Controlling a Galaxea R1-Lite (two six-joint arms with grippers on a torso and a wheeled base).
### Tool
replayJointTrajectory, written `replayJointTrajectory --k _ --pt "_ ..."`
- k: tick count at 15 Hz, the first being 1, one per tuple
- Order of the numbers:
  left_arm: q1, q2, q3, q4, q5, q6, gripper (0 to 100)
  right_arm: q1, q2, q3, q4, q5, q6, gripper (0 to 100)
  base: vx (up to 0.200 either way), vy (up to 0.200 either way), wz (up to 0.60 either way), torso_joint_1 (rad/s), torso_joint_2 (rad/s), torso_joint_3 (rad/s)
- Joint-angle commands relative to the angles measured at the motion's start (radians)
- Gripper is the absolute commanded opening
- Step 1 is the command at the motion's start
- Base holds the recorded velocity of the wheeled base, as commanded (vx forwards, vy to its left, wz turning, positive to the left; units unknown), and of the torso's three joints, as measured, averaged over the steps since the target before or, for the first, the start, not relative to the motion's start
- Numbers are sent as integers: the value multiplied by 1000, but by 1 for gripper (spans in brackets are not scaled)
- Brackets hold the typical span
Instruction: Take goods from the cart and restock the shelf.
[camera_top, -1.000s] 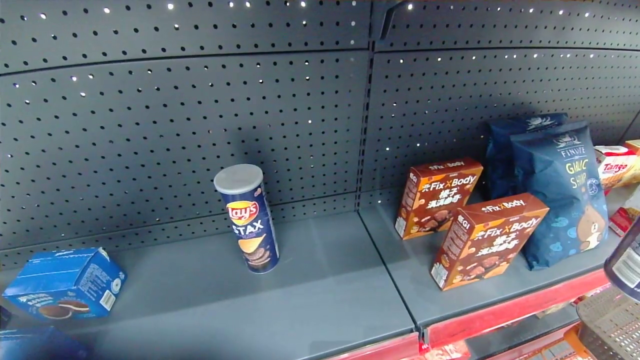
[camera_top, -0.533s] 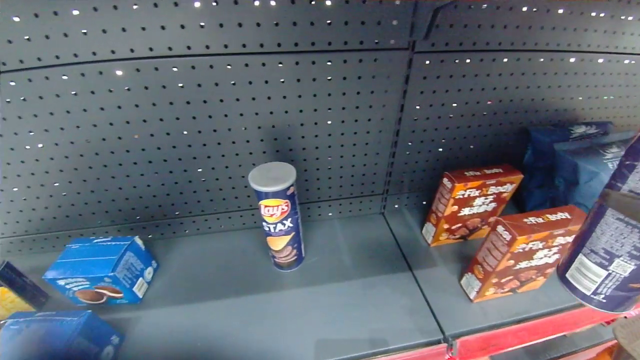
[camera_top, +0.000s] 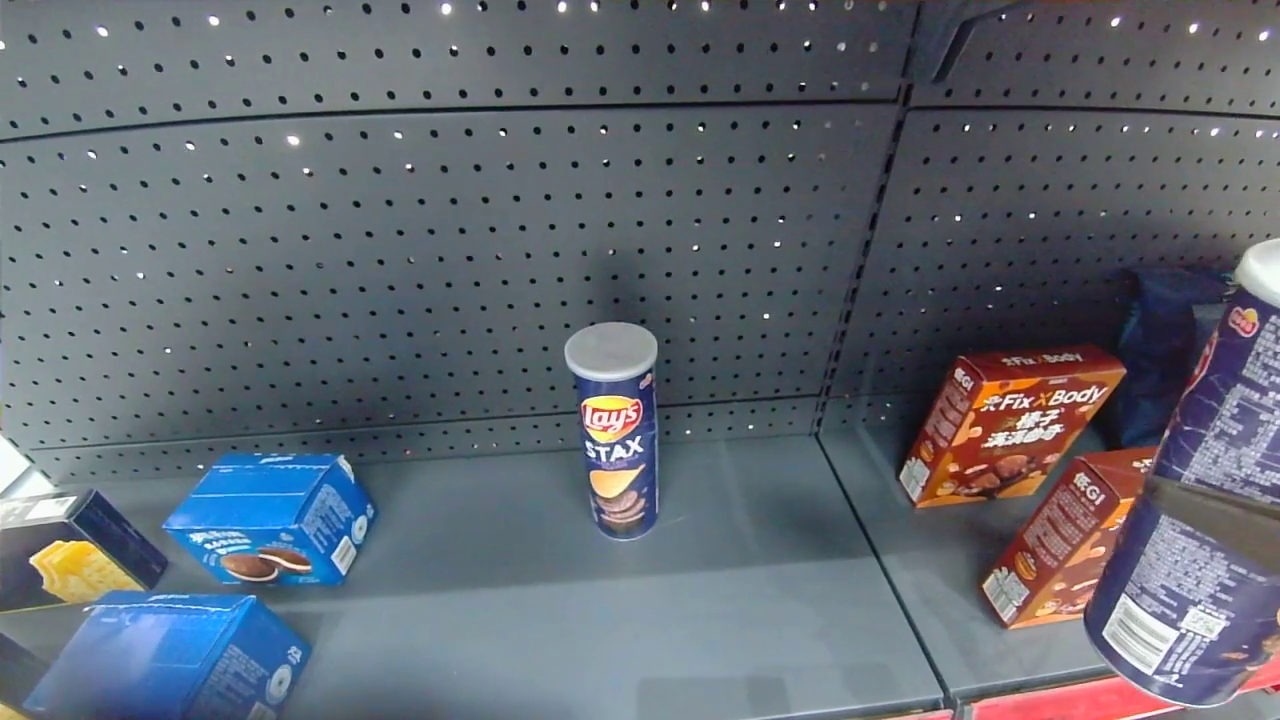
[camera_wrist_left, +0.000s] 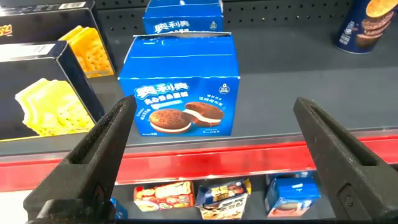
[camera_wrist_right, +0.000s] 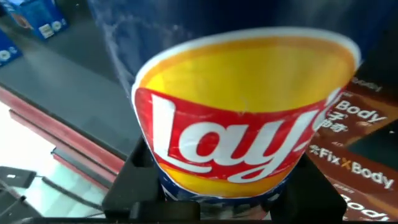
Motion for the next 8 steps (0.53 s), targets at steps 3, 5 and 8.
replayJointTrajectory --k 3,5,8 --pt "-1 -1 0 0 1 0 100 56 19 -15 -13 37 22 0 0 0 0 0 0 0" --pt "0 -1 0 0 1 0 100 59 27 -22 -59 107 42 0 0 0 0 0 0 0" --pt "0 -1 0 0 1 0 100 67 31 -29 -91 132 44 0 0 0 0 0 0 0"
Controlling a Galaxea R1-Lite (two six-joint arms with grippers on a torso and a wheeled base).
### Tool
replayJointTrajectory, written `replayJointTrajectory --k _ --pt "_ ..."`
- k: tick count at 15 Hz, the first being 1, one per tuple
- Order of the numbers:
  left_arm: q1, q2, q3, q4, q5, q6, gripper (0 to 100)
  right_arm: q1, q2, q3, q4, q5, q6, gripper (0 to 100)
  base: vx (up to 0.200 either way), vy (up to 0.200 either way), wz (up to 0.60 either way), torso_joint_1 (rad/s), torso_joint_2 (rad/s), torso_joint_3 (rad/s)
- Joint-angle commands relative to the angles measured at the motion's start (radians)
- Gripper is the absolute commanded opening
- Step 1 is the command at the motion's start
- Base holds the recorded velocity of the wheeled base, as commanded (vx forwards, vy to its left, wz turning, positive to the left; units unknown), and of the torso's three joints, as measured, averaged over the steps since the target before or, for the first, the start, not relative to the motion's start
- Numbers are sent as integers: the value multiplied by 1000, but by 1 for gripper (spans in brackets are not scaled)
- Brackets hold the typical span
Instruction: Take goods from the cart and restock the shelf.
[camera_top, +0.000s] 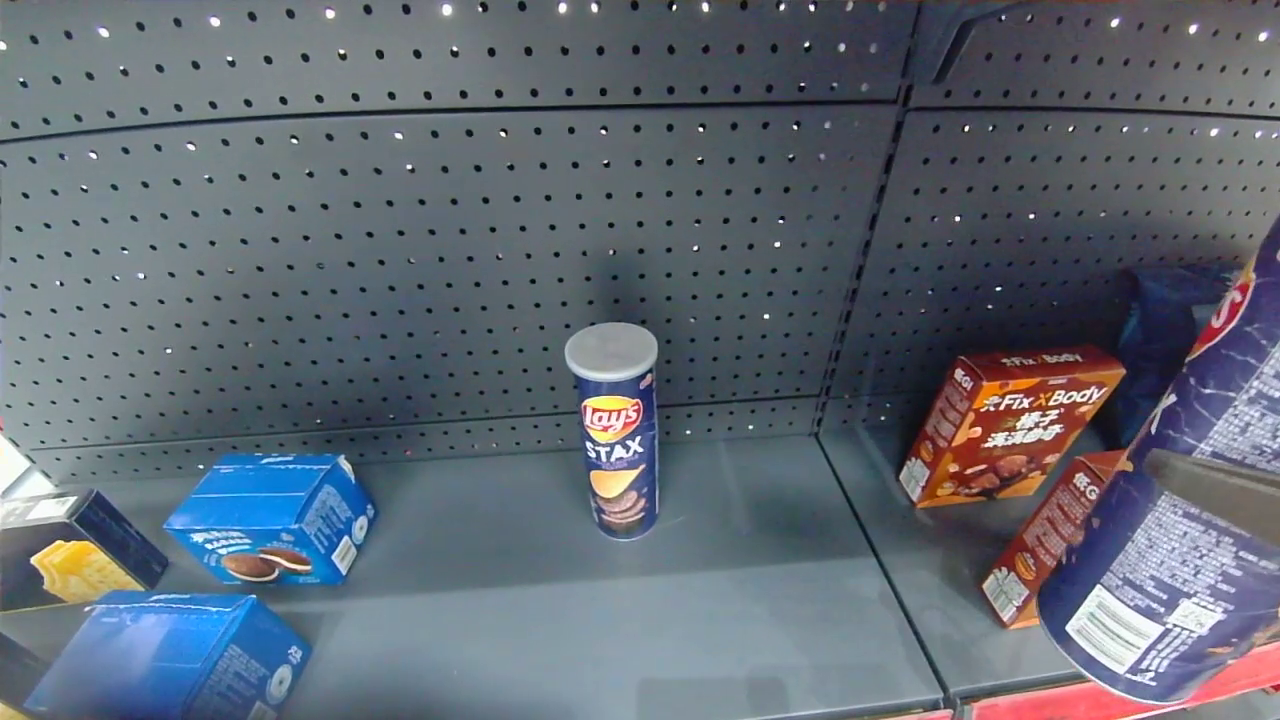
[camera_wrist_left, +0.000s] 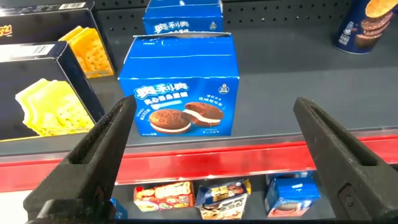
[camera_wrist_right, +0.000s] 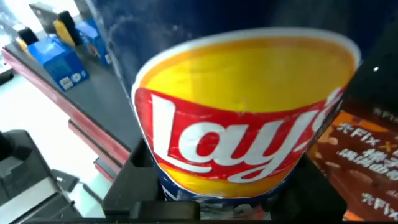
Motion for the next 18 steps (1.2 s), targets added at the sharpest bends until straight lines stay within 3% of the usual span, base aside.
replayJointTrajectory --k 1,4,6,10,11,12,14,16,18 --pt "-1 1 0 0 0 -2 100 25 21 12 1 -2 -3 0 0 0 0 0 0 0" --pt "0 -1 0 0 0 0 100 63 63 19 -3 -19 -3 0 0 0 0 0 0 0" --pt "-3 1 0 1 -66 52 100 77 100 15 -14 -49 -4 0 0 0 0 0 0 0" --pt "-9 9 -2 3 -70 58 100 74 131 25 -19 -68 4 0 0 0 0 0 0 0" --pt "-9 6 -18 1 -82 86 100 69 134 25 -19 -69 5 0 0 0 0 0 0 0" --pt "-17 171 -209 55 -194 141 100 61 136 28 -19 -69 7 0 0 0 0 0 0 0" --pt "-26 477 -469 121 -354 138 100 61 139 38 -19 -69 10 0 0 0 0 0 0 0" --pt "-29 725 -604 90 -463 139 100 61 137 36 -19 -69 10 0 0 0 0 0 0 0" --pt "-56 885 -652 1 -518 118 100 61 132 35 -19 -82 11 0 0 0 0 0 0 0"
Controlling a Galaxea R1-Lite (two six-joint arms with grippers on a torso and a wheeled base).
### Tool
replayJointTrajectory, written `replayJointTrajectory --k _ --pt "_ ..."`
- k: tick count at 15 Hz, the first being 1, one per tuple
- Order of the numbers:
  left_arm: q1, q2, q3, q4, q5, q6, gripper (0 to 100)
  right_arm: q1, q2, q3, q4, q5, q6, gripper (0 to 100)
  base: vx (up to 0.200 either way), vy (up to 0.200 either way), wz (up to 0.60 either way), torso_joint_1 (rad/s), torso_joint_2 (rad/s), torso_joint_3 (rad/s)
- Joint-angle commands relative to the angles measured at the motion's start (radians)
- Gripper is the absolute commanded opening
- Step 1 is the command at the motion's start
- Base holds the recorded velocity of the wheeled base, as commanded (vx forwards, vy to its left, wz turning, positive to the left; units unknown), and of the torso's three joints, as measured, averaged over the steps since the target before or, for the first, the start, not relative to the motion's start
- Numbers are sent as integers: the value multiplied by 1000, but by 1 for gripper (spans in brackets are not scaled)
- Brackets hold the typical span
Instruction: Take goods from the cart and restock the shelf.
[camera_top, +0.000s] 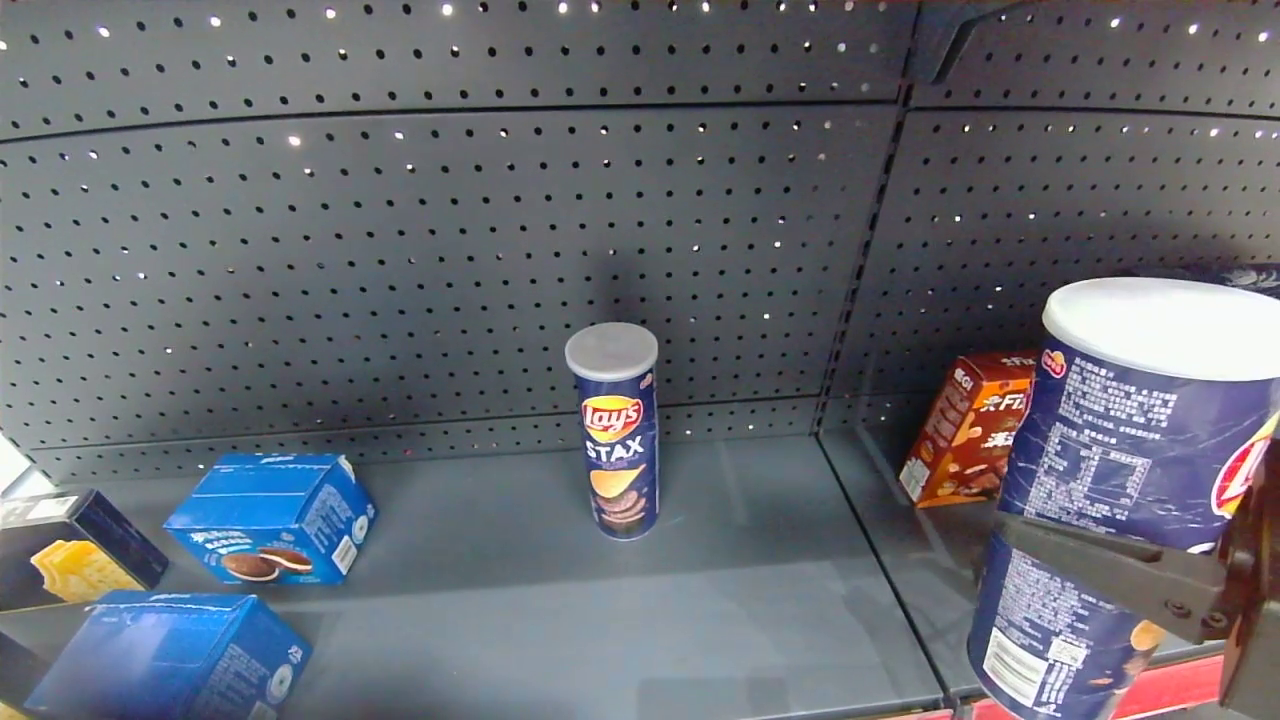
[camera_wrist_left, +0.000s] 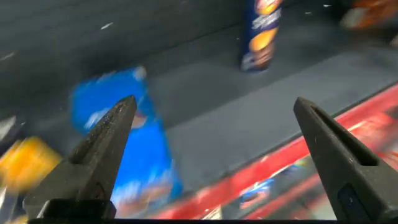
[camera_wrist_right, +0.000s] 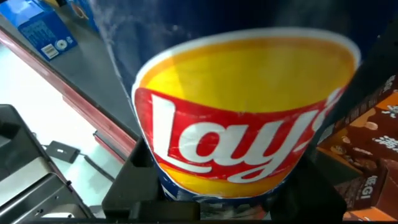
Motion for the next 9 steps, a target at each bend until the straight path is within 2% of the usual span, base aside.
replayJointTrajectory --k 1,3,5,7,8,9 --pt "-54 466 -243 -51 -142 -12 100 1 -3 -1 0 -8 -2 0 0 0 0 0 0 0" --pt "-89 552 -258 -91 -171 -6 100 1 -3 -6 0 -11 -2 0 0 0 0 0 0 0" --pt "-102 677 -266 -240 -209 -4 100 -1 -4 -6 0 -13 0 0 0 0 0 0 0 0" --pt "-129 786 -263 -353 -214 12 100 -1 -18 2 0 -15 1 0 0 0 0 0 0 0" --pt "-137 864 -255 -456 -218 19 100 -1 -20 1 0 -15 4 0 0 0 0 0 0 0" --pt "-135 913 -250 -550 -275 8 100 -1 -18 -7 0 -15 4 0 0 0 0 0 0 0"
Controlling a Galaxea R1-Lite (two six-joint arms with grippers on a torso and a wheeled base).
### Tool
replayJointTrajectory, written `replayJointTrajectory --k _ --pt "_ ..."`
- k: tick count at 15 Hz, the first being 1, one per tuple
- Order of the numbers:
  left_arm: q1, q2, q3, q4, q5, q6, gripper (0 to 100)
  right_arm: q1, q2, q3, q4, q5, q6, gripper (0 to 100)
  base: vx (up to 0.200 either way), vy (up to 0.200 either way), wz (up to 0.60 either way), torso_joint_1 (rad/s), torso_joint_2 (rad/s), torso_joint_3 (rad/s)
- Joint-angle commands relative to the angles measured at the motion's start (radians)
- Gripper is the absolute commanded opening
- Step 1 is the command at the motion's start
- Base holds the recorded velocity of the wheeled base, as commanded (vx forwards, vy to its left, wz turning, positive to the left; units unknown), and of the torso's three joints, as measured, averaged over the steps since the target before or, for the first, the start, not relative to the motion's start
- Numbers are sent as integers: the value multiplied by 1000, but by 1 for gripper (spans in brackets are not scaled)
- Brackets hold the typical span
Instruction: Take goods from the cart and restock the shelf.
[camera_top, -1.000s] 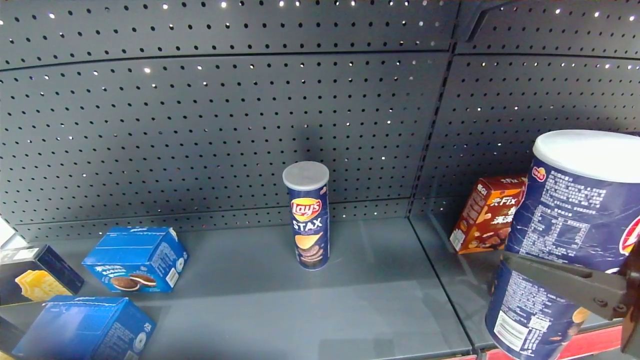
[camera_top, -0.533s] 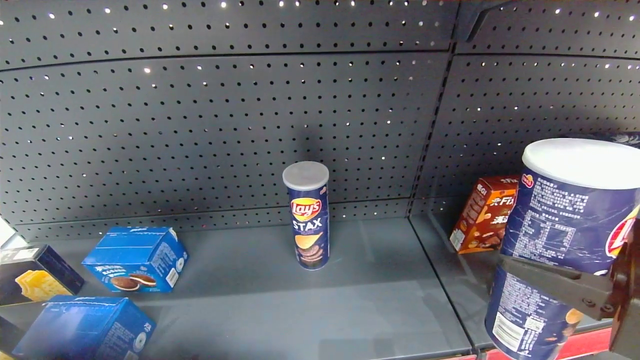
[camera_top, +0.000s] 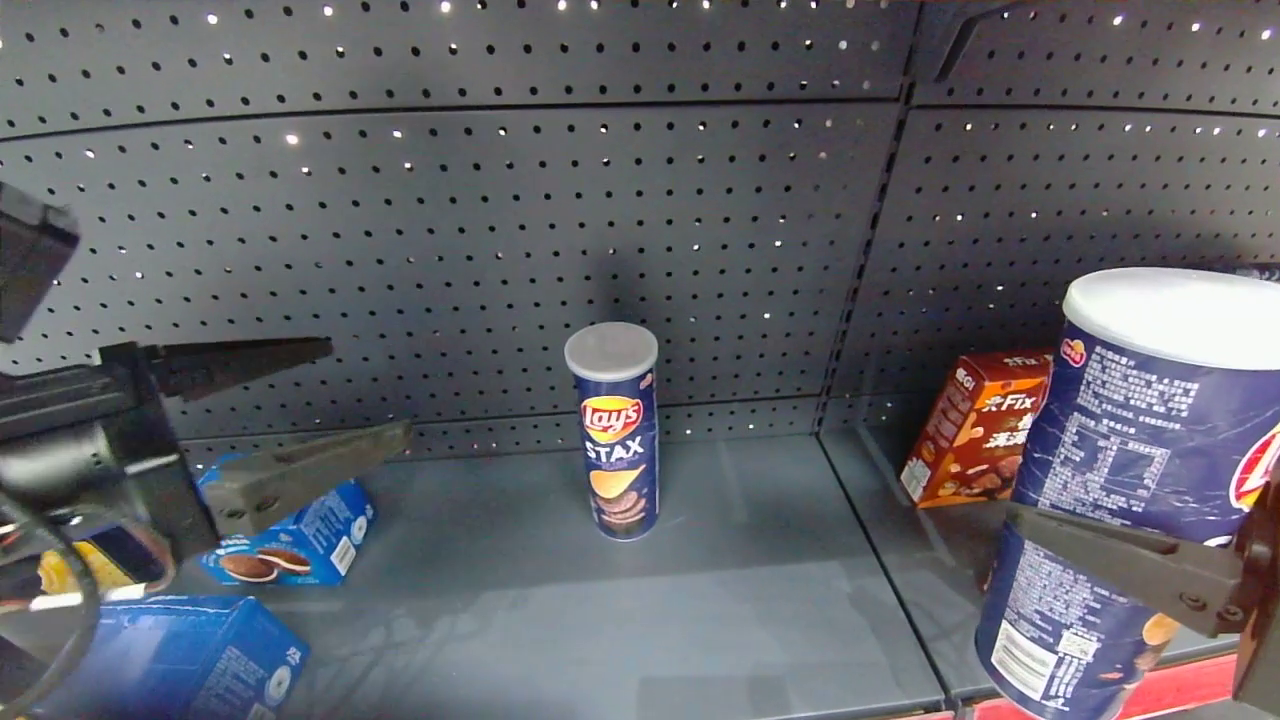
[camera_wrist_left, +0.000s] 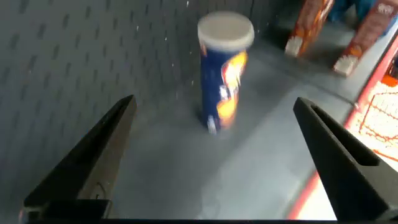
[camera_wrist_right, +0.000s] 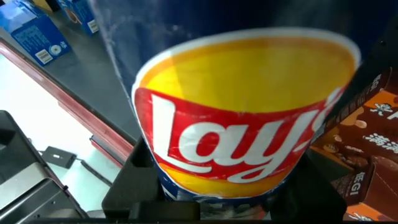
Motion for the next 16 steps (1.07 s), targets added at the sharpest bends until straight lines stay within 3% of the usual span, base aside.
replayJointTrajectory --k 1,2,6,16 --pt "-11 205 6 -153 -131 -14 100 -1 -4 -9 0 1 0 0 0 0 0 0 0 0" --pt "1 240 0 -191 -216 -40 100 -12 -4 -9 0 1 0 0 0 0 0 0 0 0" --pt "-11 300 3 -196 -226 -31 100 -32 2 -5 -23 10 6 0 0 0 0 0 0 0" --pt "-23 590 -66 -417 -412 -40 100 -29 25 -9 -31 17 8 0 0 0 0 0 0 0"
